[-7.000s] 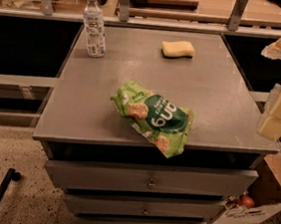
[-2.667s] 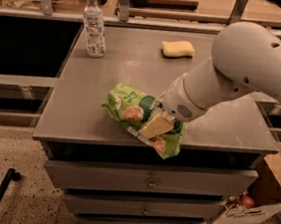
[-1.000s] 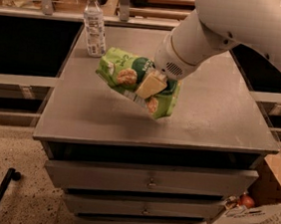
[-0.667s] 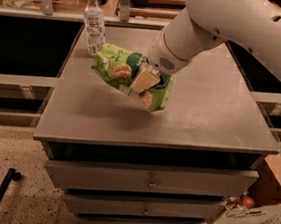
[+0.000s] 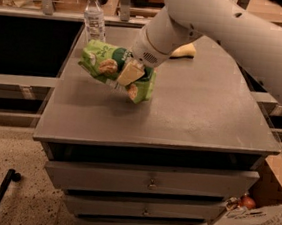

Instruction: Move green rice chip bag near blue plastic bottle

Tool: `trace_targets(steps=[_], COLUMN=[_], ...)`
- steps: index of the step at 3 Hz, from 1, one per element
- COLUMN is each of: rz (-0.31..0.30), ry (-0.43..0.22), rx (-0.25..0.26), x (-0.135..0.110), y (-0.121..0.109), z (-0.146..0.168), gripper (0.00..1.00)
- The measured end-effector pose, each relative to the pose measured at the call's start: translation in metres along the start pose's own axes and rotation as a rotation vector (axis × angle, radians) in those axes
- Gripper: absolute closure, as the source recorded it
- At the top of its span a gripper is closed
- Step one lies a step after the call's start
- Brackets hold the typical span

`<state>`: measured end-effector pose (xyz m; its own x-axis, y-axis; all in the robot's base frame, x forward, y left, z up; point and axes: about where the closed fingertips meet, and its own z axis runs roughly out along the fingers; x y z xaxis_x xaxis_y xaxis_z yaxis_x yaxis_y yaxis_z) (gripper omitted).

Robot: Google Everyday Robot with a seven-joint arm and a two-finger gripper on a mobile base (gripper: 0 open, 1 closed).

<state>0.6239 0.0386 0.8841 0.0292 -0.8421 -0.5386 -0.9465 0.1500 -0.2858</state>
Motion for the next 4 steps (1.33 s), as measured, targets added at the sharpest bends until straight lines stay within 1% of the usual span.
trace_targets(steps=[1, 2, 3, 4], rz=[-0.066, -0.117, -0.133, -0.121], ry=[-0.004, 0.012, 0.029, 0.028], rx=[-0.033, -0.068, -0.09, -0.085], x=[-0.015, -0.025, -0.026, -0.019], y=[-0.005, -0.009, -0.014, -0.028], z=[0.018, 0.03, 0.037, 0.04], gripper=[1.0, 1.0, 1.0, 1.0])
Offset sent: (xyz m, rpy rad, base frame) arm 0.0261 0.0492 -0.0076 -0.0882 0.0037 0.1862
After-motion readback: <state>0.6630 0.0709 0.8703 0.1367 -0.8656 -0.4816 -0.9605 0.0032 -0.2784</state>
